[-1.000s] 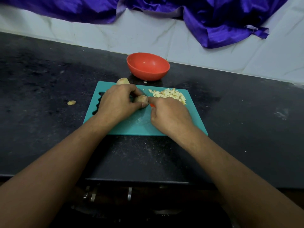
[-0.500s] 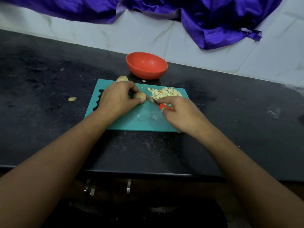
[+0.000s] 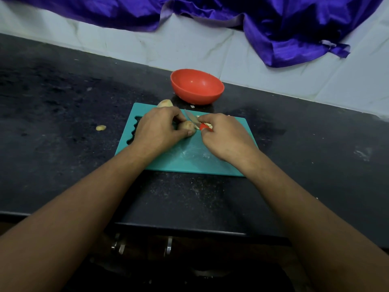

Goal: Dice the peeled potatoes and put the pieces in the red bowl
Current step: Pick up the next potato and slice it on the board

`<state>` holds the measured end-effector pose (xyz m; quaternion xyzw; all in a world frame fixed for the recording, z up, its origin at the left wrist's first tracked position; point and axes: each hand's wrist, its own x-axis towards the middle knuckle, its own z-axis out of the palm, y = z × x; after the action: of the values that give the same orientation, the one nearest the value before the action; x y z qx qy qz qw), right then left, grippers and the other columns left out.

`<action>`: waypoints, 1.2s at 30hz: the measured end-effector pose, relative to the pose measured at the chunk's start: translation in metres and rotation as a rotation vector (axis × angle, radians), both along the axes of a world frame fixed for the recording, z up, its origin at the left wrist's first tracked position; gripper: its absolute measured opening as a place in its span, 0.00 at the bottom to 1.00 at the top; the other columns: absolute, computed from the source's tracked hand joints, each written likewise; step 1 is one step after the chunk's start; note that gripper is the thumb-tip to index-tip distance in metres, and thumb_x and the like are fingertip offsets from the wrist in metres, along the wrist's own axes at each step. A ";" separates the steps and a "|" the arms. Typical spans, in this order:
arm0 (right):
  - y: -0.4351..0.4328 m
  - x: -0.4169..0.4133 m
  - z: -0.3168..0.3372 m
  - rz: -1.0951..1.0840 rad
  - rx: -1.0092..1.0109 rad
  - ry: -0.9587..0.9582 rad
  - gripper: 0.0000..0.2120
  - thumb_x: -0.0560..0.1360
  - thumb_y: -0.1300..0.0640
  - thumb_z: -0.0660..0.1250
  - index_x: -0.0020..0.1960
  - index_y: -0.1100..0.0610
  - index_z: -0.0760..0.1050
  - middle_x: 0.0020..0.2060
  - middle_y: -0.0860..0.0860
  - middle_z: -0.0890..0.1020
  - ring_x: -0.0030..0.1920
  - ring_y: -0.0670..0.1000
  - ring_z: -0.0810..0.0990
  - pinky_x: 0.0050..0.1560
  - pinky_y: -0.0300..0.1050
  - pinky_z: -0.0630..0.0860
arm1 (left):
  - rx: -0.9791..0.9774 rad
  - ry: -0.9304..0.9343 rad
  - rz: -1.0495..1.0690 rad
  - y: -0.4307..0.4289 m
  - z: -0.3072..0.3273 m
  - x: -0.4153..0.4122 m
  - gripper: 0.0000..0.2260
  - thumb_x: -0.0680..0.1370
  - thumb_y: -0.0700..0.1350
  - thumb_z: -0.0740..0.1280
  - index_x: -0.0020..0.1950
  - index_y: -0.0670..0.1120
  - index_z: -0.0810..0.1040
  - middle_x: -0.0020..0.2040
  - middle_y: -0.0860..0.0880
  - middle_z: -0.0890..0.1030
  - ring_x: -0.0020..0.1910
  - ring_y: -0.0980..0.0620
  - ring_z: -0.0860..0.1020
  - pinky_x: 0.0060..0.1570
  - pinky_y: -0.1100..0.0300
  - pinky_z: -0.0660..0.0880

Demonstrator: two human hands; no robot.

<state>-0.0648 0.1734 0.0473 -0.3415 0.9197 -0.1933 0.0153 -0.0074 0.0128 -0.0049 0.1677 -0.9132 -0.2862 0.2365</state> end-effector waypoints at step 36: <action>-0.024 0.004 0.022 0.002 0.174 -0.001 0.14 0.79 0.49 0.65 0.60 0.54 0.81 0.46 0.50 0.83 0.39 0.51 0.81 0.45 0.55 0.84 | -0.061 0.014 0.010 -0.004 0.001 -0.001 0.12 0.71 0.60 0.77 0.50 0.55 0.84 0.40 0.59 0.79 0.41 0.57 0.76 0.33 0.63 0.64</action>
<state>-0.0609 0.1499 0.0696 -0.3396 0.9327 -0.1127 0.0457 -0.0081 0.0083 -0.0043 0.1629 -0.9190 -0.2583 0.2495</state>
